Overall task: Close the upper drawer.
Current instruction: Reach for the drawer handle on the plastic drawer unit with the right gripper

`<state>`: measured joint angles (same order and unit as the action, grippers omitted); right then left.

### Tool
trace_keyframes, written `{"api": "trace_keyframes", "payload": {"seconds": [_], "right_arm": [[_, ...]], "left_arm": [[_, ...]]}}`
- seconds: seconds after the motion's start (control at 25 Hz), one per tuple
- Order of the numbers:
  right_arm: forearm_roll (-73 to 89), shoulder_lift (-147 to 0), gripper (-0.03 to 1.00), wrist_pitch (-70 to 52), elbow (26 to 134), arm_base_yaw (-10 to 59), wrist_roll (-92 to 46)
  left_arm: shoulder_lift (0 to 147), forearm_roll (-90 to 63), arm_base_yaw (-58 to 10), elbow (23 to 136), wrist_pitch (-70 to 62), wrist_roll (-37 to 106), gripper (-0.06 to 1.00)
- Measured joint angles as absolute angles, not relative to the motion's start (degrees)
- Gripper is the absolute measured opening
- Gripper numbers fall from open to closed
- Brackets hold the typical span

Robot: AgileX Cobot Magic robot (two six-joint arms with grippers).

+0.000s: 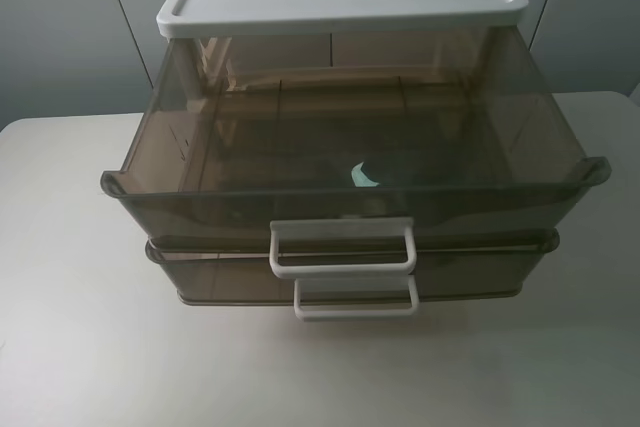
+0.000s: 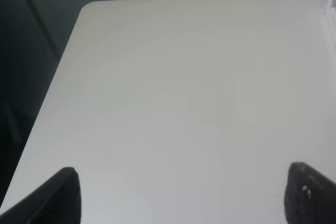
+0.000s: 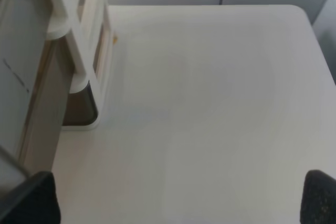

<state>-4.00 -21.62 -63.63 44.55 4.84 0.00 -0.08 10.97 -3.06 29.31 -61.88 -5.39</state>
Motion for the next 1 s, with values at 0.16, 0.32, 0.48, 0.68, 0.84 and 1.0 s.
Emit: {"api": "trace_keyframes", "payload": {"seconds": [0.16,0.32,0.48,0.68,0.84,1.0], "right_arm": [[-8.5,-31.0,0.7,-63.2,50.6,12.9,-1.2],[-6.1,-37.6,0.7,-63.1,55.4,21.0,-4.9],[-1.6,-41.4,0.7,-63.1,56.8,30.3,-8.7],[0.0,-44.5,0.7,-63.2,57.0,40.9,-13.1],[0.7,-47.7,0.7,-63.4,59.5,49.0,-13.9],[0.7,-51.9,0.7,-63.2,61.1,56.4,-13.4]], "left_arm": [[-0.1,11.0,-3.1,29.3,-61.9,-5.4,0.74],[-0.1,11.0,-3.1,29.3,-61.9,-5.4,0.74],[-0.1,11.0,-3.1,29.3,-61.9,-5.4,0.74],[-0.1,11.0,-3.1,29.3,-61.9,-5.4,0.74],[-0.1,11.0,-3.1,29.3,-61.9,-5.4,0.74],[-0.1,11.0,-3.1,29.3,-61.9,-5.4,0.74]]}}
